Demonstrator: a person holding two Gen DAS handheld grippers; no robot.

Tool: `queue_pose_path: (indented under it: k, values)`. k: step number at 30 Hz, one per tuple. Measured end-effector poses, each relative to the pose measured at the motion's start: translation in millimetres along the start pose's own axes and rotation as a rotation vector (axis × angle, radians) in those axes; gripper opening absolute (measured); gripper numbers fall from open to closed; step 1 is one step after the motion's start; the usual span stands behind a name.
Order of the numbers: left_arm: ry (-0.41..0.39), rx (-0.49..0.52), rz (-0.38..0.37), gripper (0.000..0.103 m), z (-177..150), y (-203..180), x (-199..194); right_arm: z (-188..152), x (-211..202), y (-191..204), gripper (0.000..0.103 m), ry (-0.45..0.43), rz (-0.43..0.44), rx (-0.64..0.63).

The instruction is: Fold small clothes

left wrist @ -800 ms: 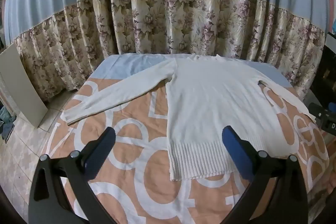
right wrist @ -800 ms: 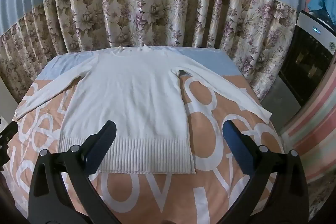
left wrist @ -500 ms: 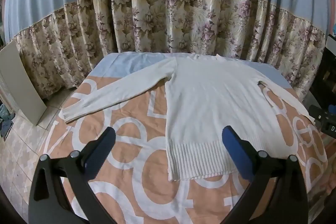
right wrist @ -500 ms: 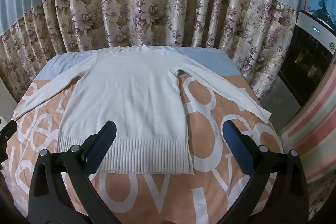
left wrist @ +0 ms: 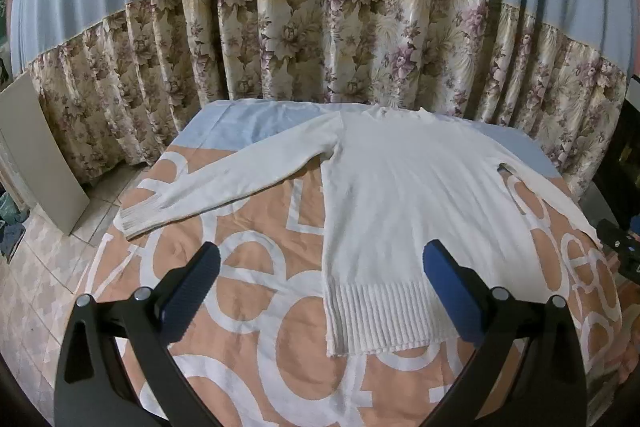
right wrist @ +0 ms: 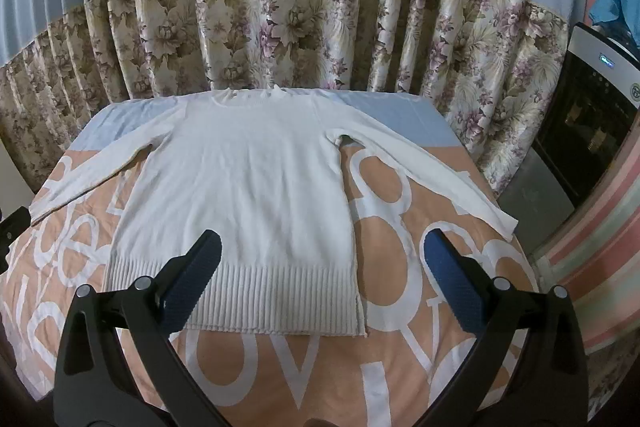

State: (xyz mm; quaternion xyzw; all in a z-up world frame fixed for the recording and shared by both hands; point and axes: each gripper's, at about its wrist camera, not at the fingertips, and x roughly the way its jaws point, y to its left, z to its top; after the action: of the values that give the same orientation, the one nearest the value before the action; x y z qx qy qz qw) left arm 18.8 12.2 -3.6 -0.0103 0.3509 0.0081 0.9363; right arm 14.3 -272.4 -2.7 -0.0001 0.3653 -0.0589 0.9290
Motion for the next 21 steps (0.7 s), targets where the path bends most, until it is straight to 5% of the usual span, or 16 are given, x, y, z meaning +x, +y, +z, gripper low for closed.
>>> queue_pose_path:
  k: [21]
  values:
    - [0.009, 0.013, -0.007, 0.101, 19.4, 4.7, 8.5, 15.2, 1.0, -9.7, 0.100, -0.015, 0.023, 0.033]
